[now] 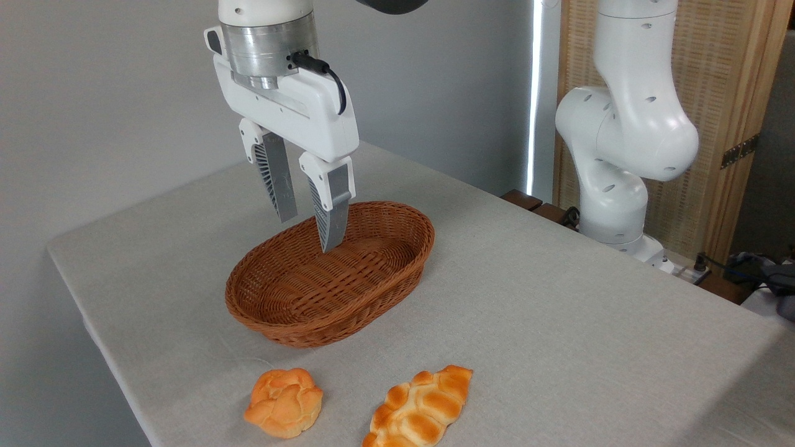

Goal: Put bread into the basket

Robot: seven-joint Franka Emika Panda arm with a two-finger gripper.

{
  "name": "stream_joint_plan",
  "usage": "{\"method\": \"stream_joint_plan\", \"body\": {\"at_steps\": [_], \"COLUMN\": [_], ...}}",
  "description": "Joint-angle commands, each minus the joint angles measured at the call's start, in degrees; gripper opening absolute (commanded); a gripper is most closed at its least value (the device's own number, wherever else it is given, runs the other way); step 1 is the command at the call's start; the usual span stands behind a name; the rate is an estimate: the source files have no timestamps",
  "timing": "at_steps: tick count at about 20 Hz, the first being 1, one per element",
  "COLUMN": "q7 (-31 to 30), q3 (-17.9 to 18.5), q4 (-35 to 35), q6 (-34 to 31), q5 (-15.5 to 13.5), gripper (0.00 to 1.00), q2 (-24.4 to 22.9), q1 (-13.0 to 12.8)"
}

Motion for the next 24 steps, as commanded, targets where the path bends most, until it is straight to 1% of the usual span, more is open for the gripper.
{"method": "stream_joint_plan", "body": {"at_steps": [1,10,16,20,24], "q7": [0.82,0.38,0.47,0.56,0.82], "q3": [0.56,0.47,0.47,0.56,0.56], "q4": [0.93,0.93,0.93,0.67,0.58], "q6": [-2.0,-2.0,-1.38,3.7,10.2], "q5": [-1.04,-1.22,-0.6,-0.43,-0.34], "gripper": [1.0,1.0,1.0,1.0,1.0], "q2": [-0.35,-0.35,-0.09,0.44,4.12], "q1": [-0.09,-0.18,-0.18,-0.18,-0.01]}}
